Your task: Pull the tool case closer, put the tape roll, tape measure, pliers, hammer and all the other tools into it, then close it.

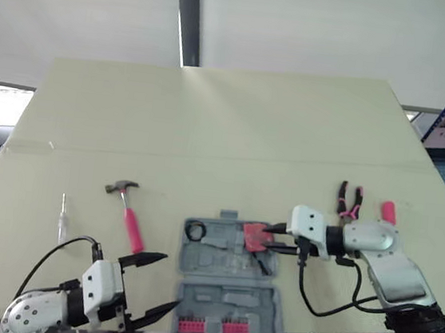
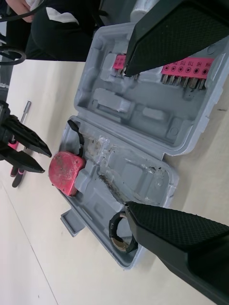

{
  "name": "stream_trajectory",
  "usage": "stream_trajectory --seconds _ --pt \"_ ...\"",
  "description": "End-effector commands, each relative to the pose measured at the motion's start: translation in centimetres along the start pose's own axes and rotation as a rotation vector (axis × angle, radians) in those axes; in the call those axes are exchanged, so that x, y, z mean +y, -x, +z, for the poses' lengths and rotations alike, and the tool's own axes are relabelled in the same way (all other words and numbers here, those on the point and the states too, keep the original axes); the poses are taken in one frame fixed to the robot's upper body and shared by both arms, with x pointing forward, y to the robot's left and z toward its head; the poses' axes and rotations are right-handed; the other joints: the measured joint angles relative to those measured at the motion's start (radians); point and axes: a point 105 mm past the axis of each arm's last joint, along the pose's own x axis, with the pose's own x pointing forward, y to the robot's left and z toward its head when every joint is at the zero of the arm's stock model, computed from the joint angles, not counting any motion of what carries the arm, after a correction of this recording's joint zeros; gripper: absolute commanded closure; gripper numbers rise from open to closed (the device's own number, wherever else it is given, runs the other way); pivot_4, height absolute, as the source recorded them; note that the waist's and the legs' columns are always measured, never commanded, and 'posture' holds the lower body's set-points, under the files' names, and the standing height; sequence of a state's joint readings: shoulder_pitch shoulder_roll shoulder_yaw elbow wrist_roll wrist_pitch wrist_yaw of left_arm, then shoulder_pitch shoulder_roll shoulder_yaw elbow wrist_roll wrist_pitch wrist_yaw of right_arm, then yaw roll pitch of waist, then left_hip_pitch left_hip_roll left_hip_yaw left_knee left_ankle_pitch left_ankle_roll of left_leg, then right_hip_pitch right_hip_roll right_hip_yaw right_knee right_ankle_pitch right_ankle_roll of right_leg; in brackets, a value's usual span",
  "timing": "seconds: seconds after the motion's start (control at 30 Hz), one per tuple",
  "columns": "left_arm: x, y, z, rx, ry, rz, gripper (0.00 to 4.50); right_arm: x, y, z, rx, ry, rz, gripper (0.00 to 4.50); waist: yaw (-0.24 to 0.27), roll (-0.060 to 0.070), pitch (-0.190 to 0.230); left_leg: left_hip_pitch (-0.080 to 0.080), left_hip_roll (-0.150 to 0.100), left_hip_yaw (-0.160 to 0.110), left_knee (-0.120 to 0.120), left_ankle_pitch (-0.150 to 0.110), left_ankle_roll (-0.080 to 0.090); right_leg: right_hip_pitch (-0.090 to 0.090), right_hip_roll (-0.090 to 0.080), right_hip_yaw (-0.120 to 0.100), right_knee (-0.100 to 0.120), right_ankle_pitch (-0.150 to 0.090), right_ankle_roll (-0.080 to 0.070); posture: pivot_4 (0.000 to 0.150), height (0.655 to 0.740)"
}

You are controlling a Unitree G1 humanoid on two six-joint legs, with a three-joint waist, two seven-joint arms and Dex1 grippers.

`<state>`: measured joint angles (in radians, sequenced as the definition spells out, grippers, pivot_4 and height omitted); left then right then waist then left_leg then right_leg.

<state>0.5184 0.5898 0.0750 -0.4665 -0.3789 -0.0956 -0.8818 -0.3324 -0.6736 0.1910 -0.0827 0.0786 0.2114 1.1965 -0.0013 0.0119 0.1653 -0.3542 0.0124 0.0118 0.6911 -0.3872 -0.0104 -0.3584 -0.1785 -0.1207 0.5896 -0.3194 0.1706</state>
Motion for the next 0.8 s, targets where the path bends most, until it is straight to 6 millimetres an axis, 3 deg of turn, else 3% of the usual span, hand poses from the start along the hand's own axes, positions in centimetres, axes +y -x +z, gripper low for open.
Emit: stream_trajectory --seconds 0.03,0.47,0.8 --pt "-0.1 0.3 0.9 -0.022 -0.022 0.005 0.0 -0.8 -0.5 -0.1 -0.023 0.03 -0.026 2.97 0.001 0.0 0.0 0.0 0.0 0.0 0.0 0.0 0.0 0.0 0.0 0.0 0.0 0.0 0.0 0.15 0.7373" --pt "0.4 0.5 1.3 -0.031 -0.011 0.041 0.0 -0.7 -1.2 -2.3 -0.013 -0.041 -0.035 2.97 0.001 0.0 0.0 0.0 0.0 0.0 0.0 0.0 0.0 0.001 0.0 0.0 0.0 0.0 0.0 0.15 0.7373" --pt "1.1 0.6 2.0 -0.054 -0.002 0.076 0.0 0.8 -2.3 -4.3 -0.021 -0.161 -0.037 2.97 0.001 -0.001 -0.001 0.002 0.0 0.0 0.0 0.0 0.0 0.002 0.0 0.0 0.0 0.0 0.0 0.15 0.7373"
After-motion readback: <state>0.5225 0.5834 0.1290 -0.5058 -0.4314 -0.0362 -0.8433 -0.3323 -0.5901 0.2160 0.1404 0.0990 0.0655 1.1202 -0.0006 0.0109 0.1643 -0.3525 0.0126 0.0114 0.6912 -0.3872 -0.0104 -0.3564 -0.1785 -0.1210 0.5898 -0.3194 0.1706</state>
